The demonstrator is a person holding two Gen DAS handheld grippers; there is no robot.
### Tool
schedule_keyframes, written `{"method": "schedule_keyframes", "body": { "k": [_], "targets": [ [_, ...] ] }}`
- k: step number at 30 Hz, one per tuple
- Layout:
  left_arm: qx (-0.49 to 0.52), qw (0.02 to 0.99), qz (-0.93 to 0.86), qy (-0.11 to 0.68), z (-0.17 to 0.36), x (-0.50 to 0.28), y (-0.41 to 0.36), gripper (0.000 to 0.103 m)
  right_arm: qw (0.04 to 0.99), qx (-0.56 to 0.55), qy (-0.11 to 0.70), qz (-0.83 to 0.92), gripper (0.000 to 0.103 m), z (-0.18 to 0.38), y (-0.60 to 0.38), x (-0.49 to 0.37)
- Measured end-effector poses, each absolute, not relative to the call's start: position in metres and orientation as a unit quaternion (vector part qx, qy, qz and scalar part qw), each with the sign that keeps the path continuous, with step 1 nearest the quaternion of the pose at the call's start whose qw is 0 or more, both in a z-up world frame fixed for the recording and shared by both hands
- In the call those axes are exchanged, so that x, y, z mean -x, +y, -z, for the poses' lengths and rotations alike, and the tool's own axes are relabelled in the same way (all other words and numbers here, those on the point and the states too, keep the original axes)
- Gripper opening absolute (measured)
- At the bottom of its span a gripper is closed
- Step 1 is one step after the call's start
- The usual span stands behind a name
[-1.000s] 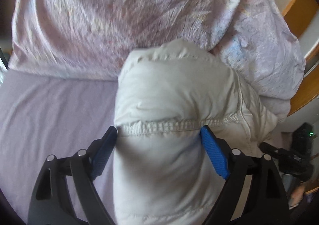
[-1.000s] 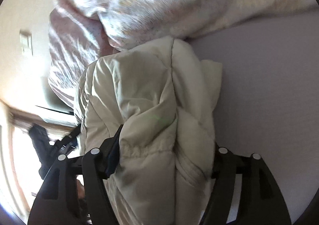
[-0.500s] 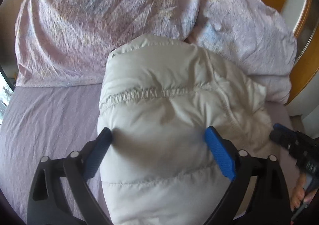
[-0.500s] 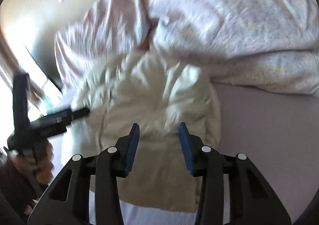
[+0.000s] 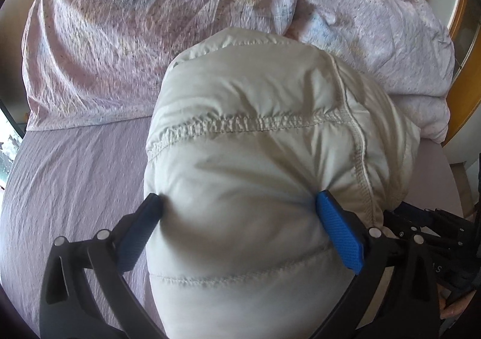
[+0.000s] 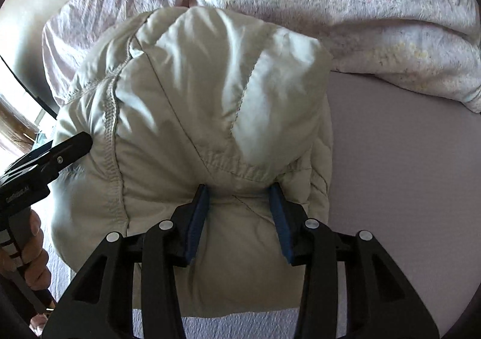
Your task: Fold large clothes
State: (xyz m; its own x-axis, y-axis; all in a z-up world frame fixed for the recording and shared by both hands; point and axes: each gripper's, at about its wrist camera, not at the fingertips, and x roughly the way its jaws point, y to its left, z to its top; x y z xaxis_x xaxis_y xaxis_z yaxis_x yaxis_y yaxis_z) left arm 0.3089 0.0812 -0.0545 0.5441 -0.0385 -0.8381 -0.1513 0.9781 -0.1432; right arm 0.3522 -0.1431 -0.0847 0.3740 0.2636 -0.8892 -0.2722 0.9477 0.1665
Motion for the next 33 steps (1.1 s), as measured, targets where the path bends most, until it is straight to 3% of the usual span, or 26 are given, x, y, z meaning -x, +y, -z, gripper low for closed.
{"method": "schedule_keyframes", "body": {
  "k": [14,16,17,19,21,26,33],
  "targets": [
    [0.114,0.86,-0.039,0.496,0.051,-0.307,0.086,0.101,0.832,0.021,0.545,-0.101,0.048,0.09,-0.115,-0.362],
    [0.124,0.861,-0.034,0.491,0.046,-0.299,0.09,0.101,0.836,0.029,0.54,-0.096,0.056,0.082,-0.114,-0.358],
    [0.124,0.864,-0.03,0.487,0.041,-0.292,0.091,0.101,0.838,0.035,0.537,-0.091,0.07,0.077,-0.114,-0.354],
    [0.113,0.869,-0.031,0.481,0.037,-0.28,0.094,0.101,0.846,0.052,0.526,-0.065,0.085,0.067,-0.117,-0.344],
    [0.096,0.872,-0.038,0.478,0.033,-0.266,0.096,0.101,0.849,0.042,0.522,-0.072,0.086,0.061,-0.121,-0.337],
    [0.083,0.871,-0.054,0.481,0.032,-0.236,0.104,0.101,0.851,0.038,0.518,-0.074,0.099,0.045,-0.139,-0.303],
    [0.09,0.874,-0.063,0.474,0.024,-0.194,0.1,0.101,0.855,0.031,0.509,-0.097,0.102,0.025,-0.145,-0.256]
  ]
}}
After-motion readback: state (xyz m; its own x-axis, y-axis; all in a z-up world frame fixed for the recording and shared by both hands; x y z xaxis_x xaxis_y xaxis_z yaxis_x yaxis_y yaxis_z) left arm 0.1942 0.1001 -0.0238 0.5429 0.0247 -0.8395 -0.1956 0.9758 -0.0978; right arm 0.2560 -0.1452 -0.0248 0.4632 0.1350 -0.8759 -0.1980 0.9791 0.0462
